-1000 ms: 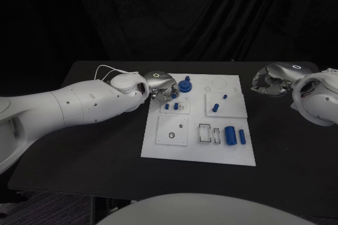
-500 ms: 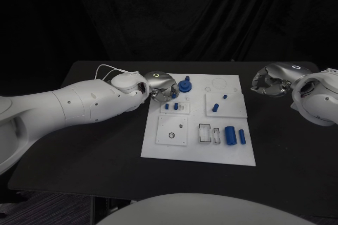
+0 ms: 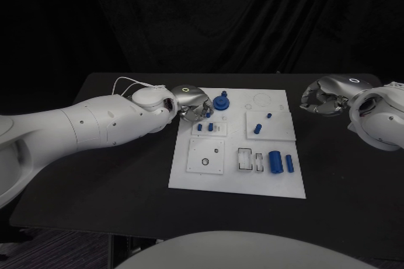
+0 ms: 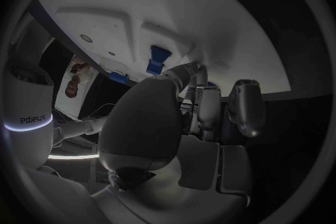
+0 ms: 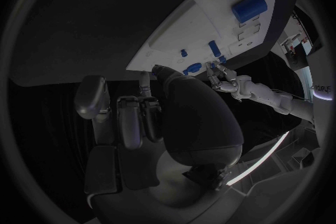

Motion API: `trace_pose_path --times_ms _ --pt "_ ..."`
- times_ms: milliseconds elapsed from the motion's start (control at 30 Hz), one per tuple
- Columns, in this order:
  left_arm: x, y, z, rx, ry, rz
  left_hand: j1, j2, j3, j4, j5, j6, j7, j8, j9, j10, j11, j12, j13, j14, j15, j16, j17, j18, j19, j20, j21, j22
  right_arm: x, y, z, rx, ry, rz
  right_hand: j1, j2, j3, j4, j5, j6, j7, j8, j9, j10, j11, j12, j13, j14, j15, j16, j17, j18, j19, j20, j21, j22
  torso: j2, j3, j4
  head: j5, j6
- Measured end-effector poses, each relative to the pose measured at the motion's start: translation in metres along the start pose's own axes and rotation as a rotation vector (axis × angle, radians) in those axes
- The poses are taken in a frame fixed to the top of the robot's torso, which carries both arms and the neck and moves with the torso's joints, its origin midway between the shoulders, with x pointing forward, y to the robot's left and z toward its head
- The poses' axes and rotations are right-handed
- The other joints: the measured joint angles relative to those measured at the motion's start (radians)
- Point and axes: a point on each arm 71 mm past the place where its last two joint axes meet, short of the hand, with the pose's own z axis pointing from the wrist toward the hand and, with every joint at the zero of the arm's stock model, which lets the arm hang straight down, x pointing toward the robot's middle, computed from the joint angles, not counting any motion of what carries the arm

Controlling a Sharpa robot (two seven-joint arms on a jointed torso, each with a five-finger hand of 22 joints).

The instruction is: Assemble the parts on the task board

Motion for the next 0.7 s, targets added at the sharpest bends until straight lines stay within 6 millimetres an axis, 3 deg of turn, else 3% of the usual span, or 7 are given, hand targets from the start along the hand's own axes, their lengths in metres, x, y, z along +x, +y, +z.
trace_pose_path --times_ms 200,400,533,600,667,700 --pt "0.0 0.003 -0.002 -0.01 -0.005 0.002 0.009 -0.009 0.0 0.0 -0.008 -0.067 -0.019 -0.003 -0.028 -0.013 0.006 -0.019 -0.01 -0.004 0.004 -0.001 -0.006 0.0 0.0 0.0 -0.006 0.0 0.0 0.0 0.0 0.001 0.0 0.0 0.0 0.0 0.0 0.0 0.0 0.0 0.0 0.0 0.0 0.0 0.0 -0.003 0.001 0.0 0.0 -0.001 0.0 0.0 0.0 0.0 0.0 0.0 0.0 0.0 0.0001 0.0 0.0" --pt "-0.001 0.011 -0.008 -0.033 -0.022 0.009 0.018 -0.018 0.0 0.0 -0.008 -0.084 -0.026 -0.003 -0.041 -0.023 0.012 -0.032 -0.016 -0.017 0.006 -0.014 -0.024 0.0 -0.013 0.007 -0.029 0.0 0.0 -0.001 -0.001 0.002 0.0 0.001 0.0 0.0 -0.003 -0.003 0.0 0.0 0.0 0.0 0.0 0.0 0.0 -0.005 0.001 0.0 0.0 -0.004 0.0 0.0 0.0 0.0 -0.005 0.0 0.0 -0.0001 0.0001 0.001 0.0" --pt "-0.002 0.021 -0.019 -0.056 -0.06 0.019 0.026 -0.026 0.004 -0.004 -0.008 -0.08 -0.033 -0.003 -0.055 -0.062 0.014 -0.047 -0.017 -0.071 0.013 -0.05 -0.088 0.0 -0.06 0.009 -0.088 0.0 0.0 -0.002 -0.003 0.002 -0.002 0.003 0.0 0.0 -0.001 -0.004 0.0 0.004 -0.004 0.0 0.0 -0.003 -0.001 -0.02 0.001 0.0 0.0 -0.013 0.0 0.0 -0.01 0.001 -0.019 0.0 0.0 -0.0002 0.0005 -0.003 0.0" --pt "-0.004 0.026 -0.026 -0.068 -0.09 0.027 0.026 -0.026 0.008 -0.001 -0.008 -0.071 -0.037 0.0 -0.061 -0.09 0.016 -0.051 -0.019 -0.126 0.017 -0.087 -0.151 0.012 -0.104 0.011 -0.142 0.0 0.0 -0.002 -0.004 0.002 -0.005 0.004 0.0 0.0 0.003 -0.009 0.0 0.004 -0.004 0.0 -0.002 -0.057 0.001 -0.058 0.001 0.0 0.0 -0.02 0.0 0.003 -0.015 0.001 -0.033 0.0 0.0 -0.0003 0.0007 -0.006 0.0" --pt "-0.007 0.033 -0.036 -0.083 -0.138 0.038 0.026 -0.026 0.014 0.006 -0.008 -0.064 -0.038 0.0 -0.072 -0.136 0.02 -0.051 -0.022 -0.316 0.026 -0.222 -0.358 0.042 -0.213 0.017 -0.273 0.0 -0.001 -0.003 -0.005 0.001 -0.01 0.007 0.0 0.0 0.009 -0.014 0.0 0.004 -0.004 0.0 -0.002 -0.176 0.0 -0.16 0.001 0.0 0.0 -0.044 0.0 0.008 -0.014 0.0 -0.034 0.0 0.0 -0.0004 0.0008 -0.009 0.0" --pt "-0.008 0.036 -0.041 -0.09 -0.16 0.041 0.026 -0.026 0.022 0.013 -0.008 -0.057 -0.036 0.0 -0.077 -0.159 0.021 -0.056 -0.024 -0.402 0.03 -0.297 -0.426 0.057 -0.279 0.021 -0.348 0.0 -0.001 -0.003 -0.006 0.0 -0.012 0.008 0.004 -0.004 0.013 -0.018 0.0 0.004 -0.004 0.0 -0.002 -0.249 0.0 -0.23 -0.018 0.0 0.0 -0.07 0.0 0.008 -0.012 -0.002 -0.034 0.0 0.0 -0.0004 0.0009 -0.009 0.0"
